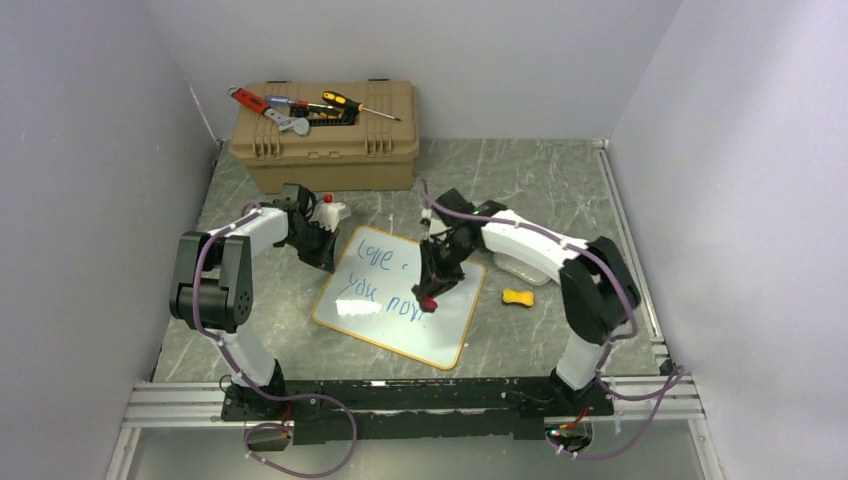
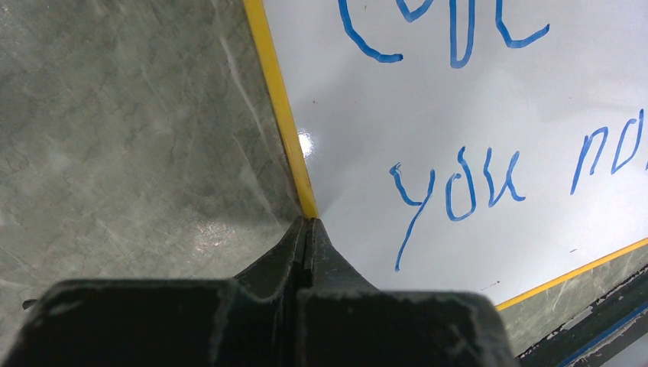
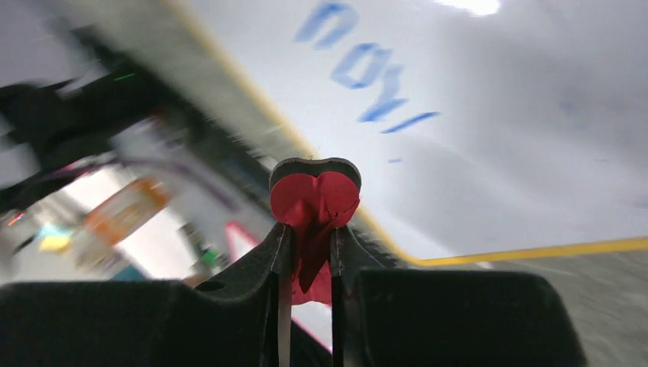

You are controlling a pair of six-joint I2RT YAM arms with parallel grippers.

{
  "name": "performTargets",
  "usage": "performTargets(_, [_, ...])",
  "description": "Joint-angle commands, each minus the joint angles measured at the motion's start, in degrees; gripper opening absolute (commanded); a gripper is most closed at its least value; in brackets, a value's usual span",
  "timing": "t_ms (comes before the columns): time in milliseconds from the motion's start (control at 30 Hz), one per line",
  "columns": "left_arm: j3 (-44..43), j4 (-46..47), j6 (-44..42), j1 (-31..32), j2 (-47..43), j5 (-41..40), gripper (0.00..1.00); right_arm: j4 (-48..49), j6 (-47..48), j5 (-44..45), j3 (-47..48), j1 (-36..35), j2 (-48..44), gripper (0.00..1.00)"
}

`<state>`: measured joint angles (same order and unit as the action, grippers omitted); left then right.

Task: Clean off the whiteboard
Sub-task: Erase the whiteboard at the center of the board.

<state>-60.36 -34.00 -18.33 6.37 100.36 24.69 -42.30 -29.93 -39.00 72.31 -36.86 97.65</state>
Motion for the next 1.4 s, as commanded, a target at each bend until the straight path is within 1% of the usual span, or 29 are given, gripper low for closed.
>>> performTargets(0, [0.65, -2.27, -1.50, -0.13, 0.55, -0.82, 0.00, -7.38, -1.51, 27.64, 1.67, -4.62, 4.16, 0.00])
performTargets(100, [0.10, -2.80, -1.59, -0.13, 0.45, -0.95, 0.00, -7.14, -3.65, 32.80, 2.76, -7.18, 6.23, 0.00])
performTargets(167, [-0.02, -2.91, -1.54, -0.13, 0.24, -0.94, 0.00, -7.19, -4.59, 34.88, 3.33, -8.44, 7.55, 0.10])
performTargets(300, [-0.11, -3.26, -1.62, -0.13, 0.22, -1.11, 0.00, -6.53, -5.91, 36.38, 2.72, -9.73, 8.89, 0.29])
performTargets(367, [-0.03, -3.27, -1.78, -0.13, 0.08, -1.21, 0.00, -6.94, -6.27, 37.16, 2.66, -10.04, 9.05, 0.35])
performTargets(433, [-0.17, -3.48, -1.88, -0.13, 0.23, -1.18, 0.00, -7.44, -6.36, 38.01, 2.74, -10.36, 9.01, 0.39])
performTargets(633, [-0.57, -3.54, -1.50, -0.13, 0.44, -0.89, 0.00, -7.81, -5.78, 38.70, 2.62, -10.82, 8.83, 0.45])
performTargets(800, [-0.18, -3.66, -1.69, -0.13, 0.30, -0.90, 0.00, -7.67, -5.65, 38.83, 1.90, -11.28, 8.60, 0.46])
performTargets(1033, [-0.20, -3.67, -1.67, -0.13, 0.28, -0.95, 0.00, -10.16, -6.01, 44.21, 2.69, -11.82, 7.04, 0.46])
performTargets(1233, [0.02, -3.53, -1.61, -0.13, 0.27, -1.09, 0.00, -8.58, -6.70, 42.98, 1.09, -11.91, 6.20, 0.36])
performTargets(1367, [0.11, -3.62, -1.76, -0.13, 0.06, -1.30, 0.00, -7.55, -7.31, 41.83, 0.51, -12.00, 6.56, 0.25])
